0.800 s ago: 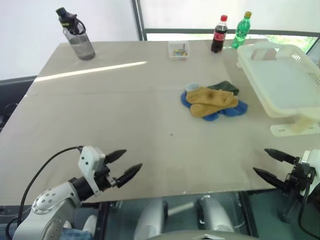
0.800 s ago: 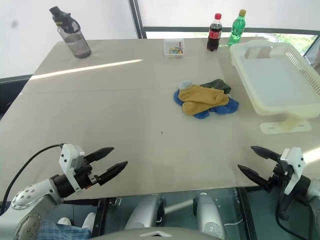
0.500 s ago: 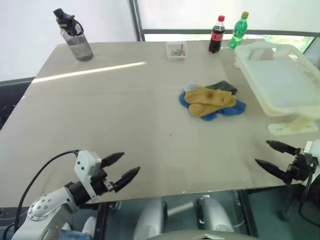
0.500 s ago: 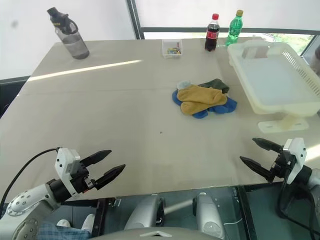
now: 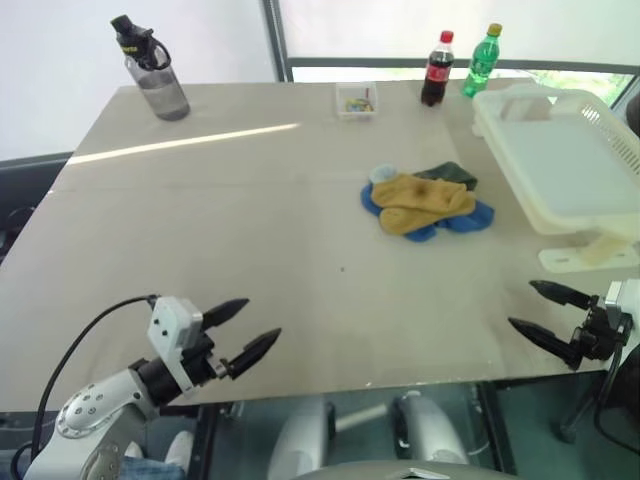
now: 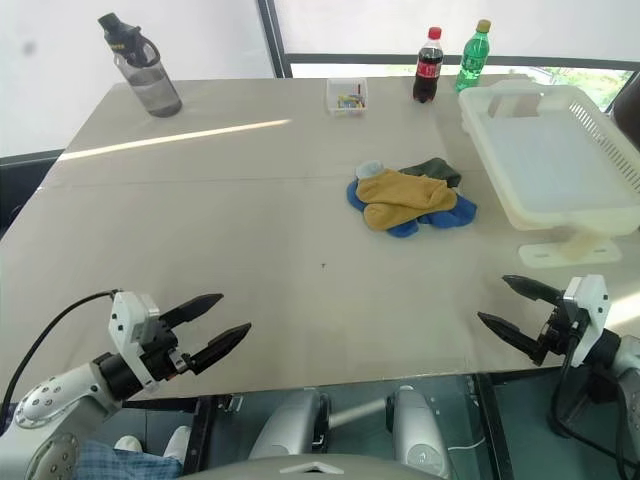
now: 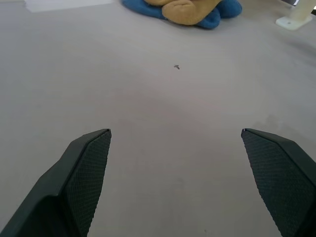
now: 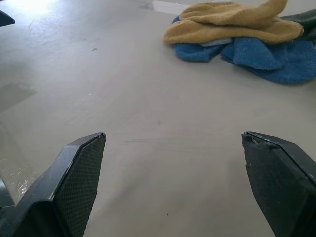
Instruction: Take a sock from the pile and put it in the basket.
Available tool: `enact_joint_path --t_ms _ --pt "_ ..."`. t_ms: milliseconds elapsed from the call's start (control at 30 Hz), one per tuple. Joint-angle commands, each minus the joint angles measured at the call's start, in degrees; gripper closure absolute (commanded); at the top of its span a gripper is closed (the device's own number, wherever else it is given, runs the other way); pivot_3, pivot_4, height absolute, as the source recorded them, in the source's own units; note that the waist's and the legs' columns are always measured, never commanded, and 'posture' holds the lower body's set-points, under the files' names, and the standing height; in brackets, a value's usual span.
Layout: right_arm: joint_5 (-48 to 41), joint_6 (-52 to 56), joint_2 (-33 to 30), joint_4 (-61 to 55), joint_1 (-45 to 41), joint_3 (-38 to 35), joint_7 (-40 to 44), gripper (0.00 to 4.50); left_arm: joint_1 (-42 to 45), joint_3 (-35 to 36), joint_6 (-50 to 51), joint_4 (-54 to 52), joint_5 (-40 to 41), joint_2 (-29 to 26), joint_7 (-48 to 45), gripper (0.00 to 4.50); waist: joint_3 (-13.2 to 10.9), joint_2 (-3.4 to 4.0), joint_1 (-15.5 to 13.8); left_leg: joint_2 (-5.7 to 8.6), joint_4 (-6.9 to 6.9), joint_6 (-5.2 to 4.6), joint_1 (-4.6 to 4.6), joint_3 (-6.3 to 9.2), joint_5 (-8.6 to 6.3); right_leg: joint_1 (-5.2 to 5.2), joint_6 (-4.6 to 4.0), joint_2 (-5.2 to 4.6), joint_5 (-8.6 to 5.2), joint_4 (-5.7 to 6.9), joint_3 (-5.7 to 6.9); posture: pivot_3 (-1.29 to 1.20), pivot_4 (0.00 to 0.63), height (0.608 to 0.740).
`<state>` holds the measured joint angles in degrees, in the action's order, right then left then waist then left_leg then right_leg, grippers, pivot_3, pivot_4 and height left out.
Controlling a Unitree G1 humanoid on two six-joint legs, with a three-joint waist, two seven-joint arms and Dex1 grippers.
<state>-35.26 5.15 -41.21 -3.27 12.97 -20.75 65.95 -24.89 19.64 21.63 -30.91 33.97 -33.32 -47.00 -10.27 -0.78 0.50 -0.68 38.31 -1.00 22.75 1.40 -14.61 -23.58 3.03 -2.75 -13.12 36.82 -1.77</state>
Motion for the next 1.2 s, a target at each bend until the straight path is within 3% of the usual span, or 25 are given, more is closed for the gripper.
enact_joint_path --t_ms 33,200,533,800,1033,1167,1200 --pt "-0.23 0.37 0.60 -1.06 -0.59 -0.60 -0.63 0.00 0.46 0.34 -1.02 -1.52 0.76 -0.21 -0.14 0.04 0.00 0.00 0.01 0.00 0.00 0.00 0.00 0.00 0.00 0.00 0.00 0.00 0.00 0.00 0.00 0.00 0.150 0.740" --pt "0.43 7.33 2.37 -3.74 -6.17 0.96 -10.47 0.00 2.15 0.62 -0.85 -1.61 1.18 -0.76 -0.36 0.04 0.01 0.02 0.23 0.00 0.02 0.00 -0.04 0.02 0.00 0.00 0.00 0.01 0.01 0.04 -0.05 0.00 0.150 0.740" --pt "8.71 19.28 8.03 2.17 -29.19 11.13 -27.70 0.00 12.52 -0.35 5.73 -4.76 4.94 -4.96 2.45 0.04 0.00 0.02 0.22 0.11 0.01 0.00 0.02 0.03 0.01 -0.03 -0.24 0.08 0.16 0.08 -0.03 0.00 0.150 0.740" --pt "16.09 19.55 15.68 12.23 -42.46 14.37 -38.50 0.00 15.21 0.98 11.14 -6.14 12.95 -8.40 0.09 0.04 -0.04 0.02 0.41 0.17 -0.01 0.00 0.07 0.04 0.01 -0.07 -0.11 0.07 0.26 0.06 -0.02 0.00 0.150 0.740" --pt "18.63 17.67 17.43 17.07 -45.88 14.16 -40.87 0.00 15.30 1.85 12.41 -7.00 14.87 -10.28 0.28 0.04 -0.05 0.03 0.34 0.18 -0.05 0.00 0.11 0.06 0.01 -0.07 -0.04 0.07 0.30 0.05 0.01 0.00 0.150 0.740" --pt "19.35 17.00 17.65 17.77 -45.94 14.17 -40.89 1.19 14.84 2.10 12.36 -7.35 14.84 -10.60 0.39 0.00 -0.05 0.04 0.43 0.17 -0.06 0.00 0.09 0.04 0.01 -0.08 -0.04 0.08 0.30 0.04 -0.01 0.00 0.150 0.740" --pt "19.48 16.81 17.64 17.76 -45.87 14.17 -40.77 1.79 14.78 2.10 12.34 -7.40 14.77 -10.63 0.42 0.00 -0.05 0.04 0.44 0.17 -0.06 0.00 0.08 0.05 0.01 -0.08 -0.04 0.09 0.30 0.05 0.00 0.00 0.150 0.740"
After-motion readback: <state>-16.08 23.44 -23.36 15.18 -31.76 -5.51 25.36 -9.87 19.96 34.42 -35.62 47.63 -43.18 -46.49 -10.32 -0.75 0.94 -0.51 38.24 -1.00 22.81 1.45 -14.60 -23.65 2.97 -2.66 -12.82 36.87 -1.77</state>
